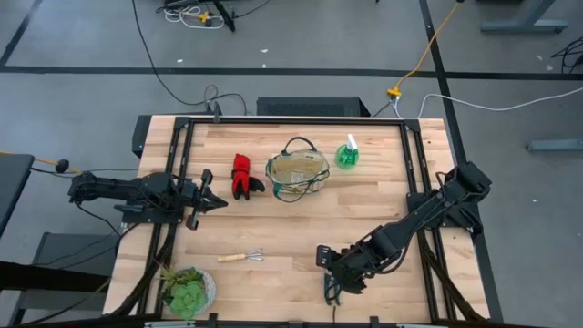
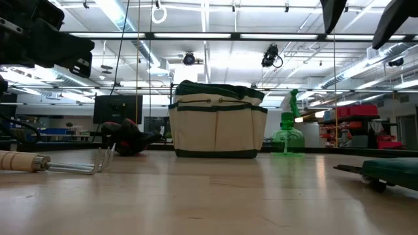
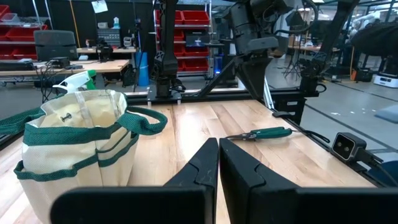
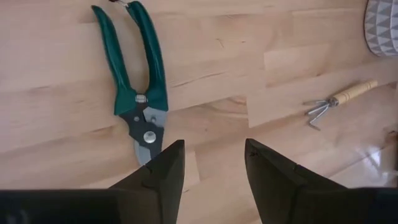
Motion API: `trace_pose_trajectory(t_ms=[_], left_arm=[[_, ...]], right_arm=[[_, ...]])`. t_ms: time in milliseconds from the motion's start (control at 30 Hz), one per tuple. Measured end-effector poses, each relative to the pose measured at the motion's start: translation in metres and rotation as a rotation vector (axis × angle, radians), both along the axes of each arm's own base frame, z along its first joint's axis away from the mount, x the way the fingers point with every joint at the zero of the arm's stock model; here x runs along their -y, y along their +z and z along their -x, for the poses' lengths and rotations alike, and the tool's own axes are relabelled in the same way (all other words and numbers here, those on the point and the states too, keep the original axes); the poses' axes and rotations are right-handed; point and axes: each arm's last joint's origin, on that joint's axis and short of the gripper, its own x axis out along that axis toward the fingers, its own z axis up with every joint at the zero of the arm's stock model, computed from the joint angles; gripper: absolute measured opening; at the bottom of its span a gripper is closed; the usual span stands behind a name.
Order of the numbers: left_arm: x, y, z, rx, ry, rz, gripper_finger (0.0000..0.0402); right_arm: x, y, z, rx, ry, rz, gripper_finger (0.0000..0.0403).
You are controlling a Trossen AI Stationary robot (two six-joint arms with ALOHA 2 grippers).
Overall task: Pick & Place Garden tools in Gardening bag
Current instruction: Put the green shear scissors into the gardening bag
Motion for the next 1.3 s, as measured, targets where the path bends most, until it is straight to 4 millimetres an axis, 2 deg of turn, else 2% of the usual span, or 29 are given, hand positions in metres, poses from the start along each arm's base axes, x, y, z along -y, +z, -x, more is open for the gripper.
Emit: trace_pose_trajectory(t_ms=[133, 567, 667, 900, 1133, 1300], left_arm=[[0.0, 0.0, 0.0, 0.0, 0.0, 0.0, 0.0021], [0.0, 0.0, 0.0, 0.0, 0.0, 0.0, 0.0021], [0.0, 0.0, 0.0, -0.001, 0.0, 0.0, 0.0021], [0.0, 0.0, 0.0, -0.001, 0.0, 0.0, 0.0021], [0.0, 0.0, 0.0, -0.001, 0.0, 0.0, 0.0021], [0.0, 0.0, 0.0, -0.001, 0.0, 0.0, 0.0021]], right_arm=[[-0.002, -0.001, -0.003, -0.004, -0.004, 0.003, 0.0168], [-0.026, 0.013, -0.036, -0.076, -0.144, -0.064, 0.0168], [-0.03, 0.008, -0.041, -0.123, -0.153, -0.099, 0.0168], [-0.035, 0.0, -0.041, -0.189, -0.125, -0.144, 0.0168], [-0.04, 0.0, -0.038, -0.203, -0.008, -0.151, 0.0168], [-0.046, -0.013, -0.039, -0.23, 0.038, -0.131, 0.0168]])
